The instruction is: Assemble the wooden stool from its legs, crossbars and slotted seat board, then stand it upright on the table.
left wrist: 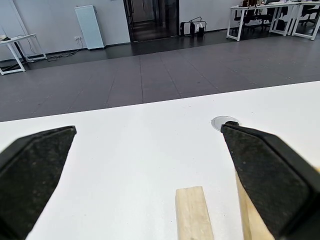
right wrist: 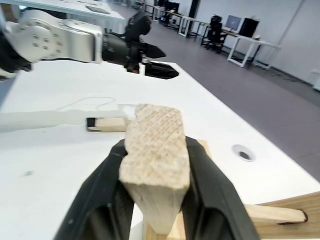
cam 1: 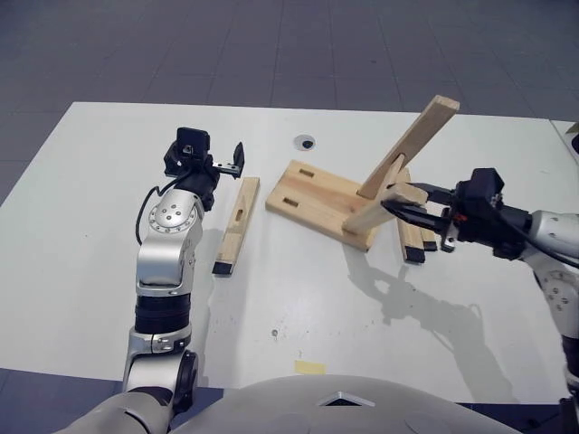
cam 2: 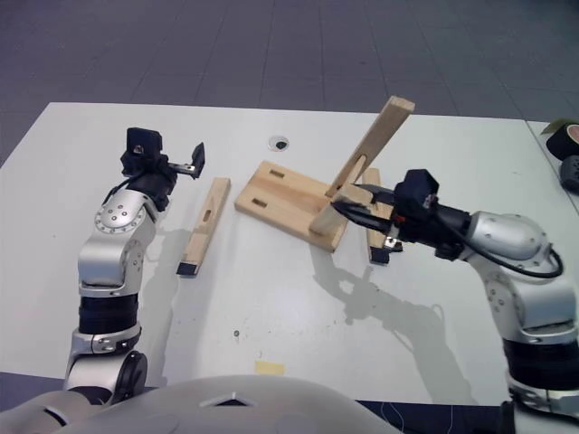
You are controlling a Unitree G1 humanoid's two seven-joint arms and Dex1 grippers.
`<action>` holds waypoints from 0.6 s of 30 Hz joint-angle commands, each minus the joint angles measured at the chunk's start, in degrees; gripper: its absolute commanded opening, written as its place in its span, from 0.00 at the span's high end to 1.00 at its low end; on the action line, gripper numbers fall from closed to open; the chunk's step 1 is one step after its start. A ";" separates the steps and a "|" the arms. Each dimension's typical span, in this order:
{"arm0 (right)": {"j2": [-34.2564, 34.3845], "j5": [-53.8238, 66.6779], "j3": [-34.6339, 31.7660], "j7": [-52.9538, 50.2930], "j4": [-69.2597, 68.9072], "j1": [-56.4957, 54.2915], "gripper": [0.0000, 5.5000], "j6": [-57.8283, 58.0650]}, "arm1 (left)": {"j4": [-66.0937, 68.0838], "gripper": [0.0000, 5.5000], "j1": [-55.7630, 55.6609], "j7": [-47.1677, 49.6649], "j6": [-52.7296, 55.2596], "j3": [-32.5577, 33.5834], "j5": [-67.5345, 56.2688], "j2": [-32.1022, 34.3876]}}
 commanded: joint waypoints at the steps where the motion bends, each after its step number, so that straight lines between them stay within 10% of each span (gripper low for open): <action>1: -4.11 3.91 2.44 6.08 -1.14 3.35 0.81 7.51 | 1.47 0.02 -0.89 -0.14 -0.71 0.80 0.22 0.84; 6: -2.44 1.78 3.26 2.49 -2.38 -0.28 0.81 5.20 | 1.06 0.02 -1.63 0.25 -0.91 0.81 -0.48 -0.09; 18: 16.70 2.38 -1.64 -27.21 -2.54 -6.66 0.44 4.67 | 3.14 0.02 -4.18 -0.10 -3.10 2.00 -0.77 0.16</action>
